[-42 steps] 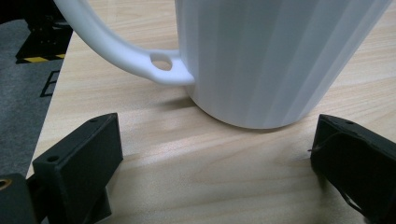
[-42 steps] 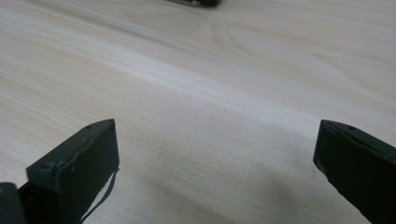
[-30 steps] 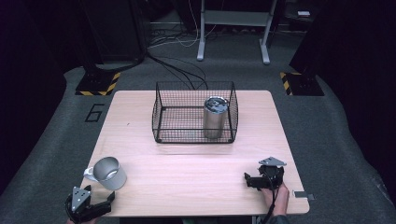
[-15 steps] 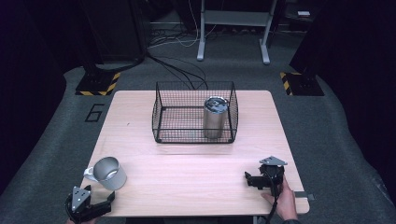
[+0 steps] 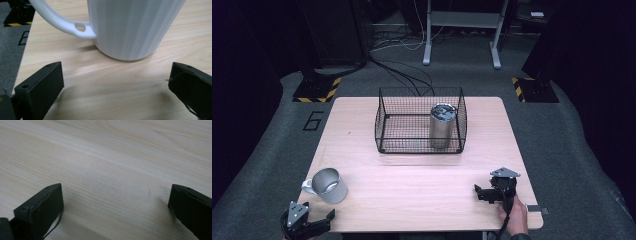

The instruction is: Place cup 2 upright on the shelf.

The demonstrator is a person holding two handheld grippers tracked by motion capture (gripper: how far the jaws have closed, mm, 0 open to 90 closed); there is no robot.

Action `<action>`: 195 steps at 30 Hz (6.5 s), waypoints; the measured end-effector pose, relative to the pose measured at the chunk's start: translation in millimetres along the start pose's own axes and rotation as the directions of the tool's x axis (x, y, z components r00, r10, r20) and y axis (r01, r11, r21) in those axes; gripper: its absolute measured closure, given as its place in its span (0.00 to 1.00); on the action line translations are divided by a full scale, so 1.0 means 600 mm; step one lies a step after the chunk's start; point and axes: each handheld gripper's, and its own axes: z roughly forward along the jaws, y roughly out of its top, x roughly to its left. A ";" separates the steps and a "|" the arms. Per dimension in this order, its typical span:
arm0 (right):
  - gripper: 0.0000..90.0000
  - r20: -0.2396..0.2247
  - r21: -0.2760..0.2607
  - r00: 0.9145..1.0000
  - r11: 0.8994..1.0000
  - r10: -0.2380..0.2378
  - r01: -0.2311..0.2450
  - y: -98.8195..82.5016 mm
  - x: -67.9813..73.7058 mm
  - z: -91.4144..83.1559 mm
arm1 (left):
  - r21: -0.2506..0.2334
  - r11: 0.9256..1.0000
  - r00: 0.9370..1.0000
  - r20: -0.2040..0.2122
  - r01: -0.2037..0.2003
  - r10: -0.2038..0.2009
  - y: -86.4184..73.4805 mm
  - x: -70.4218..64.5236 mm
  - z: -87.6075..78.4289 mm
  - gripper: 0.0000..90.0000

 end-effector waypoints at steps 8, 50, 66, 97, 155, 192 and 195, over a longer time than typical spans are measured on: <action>0.00 -0.005 -0.003 1.000 1.000 -0.014 0.014 0.002 -0.002 0.002 | -0.031 0.999 1.000 -0.005 -0.015 0.015 0.014 -0.008 -0.020 0.00; 0.00 -0.007 -0.002 1.000 1.000 -0.008 0.008 0.007 0.006 0.007 | -0.030 0.993 0.993 0.048 -0.110 0.111 0.162 -0.017 0.028 0.02; 0.00 -0.034 -0.003 0.999 0.999 -0.032 0.032 0.012 0.008 0.012 | -0.015 0.996 0.995 0.050 -0.088 0.089 0.166 -0.014 0.026 0.07; 0.00 -0.036 0.000 0.998 0.999 -0.050 0.050 0.012 0.006 0.012 | -0.074 0.983 0.969 0.173 -0.167 0.178 0.241 -0.074 0.023 0.07; 0.00 -0.036 -0.007 0.998 0.999 -0.048 0.048 0.011 0.006 0.012 | -0.160 0.934 0.856 0.374 -0.319 0.357 0.420 -0.212 0.083 0.07; 0.00 -0.041 -0.002 0.998 0.999 -0.046 0.046 0.011 0.005 0.012 | -0.189 0.916 0.830 0.387 -0.355 0.402 0.526 -0.265 0.141 0.07; 0.00 -0.041 -0.002 0.998 0.999 -0.045 0.045 0.011 0.005 0.012 | -0.192 0.915 0.832 0.382 -0.355 0.403 0.532 -0.268 0.148 0.07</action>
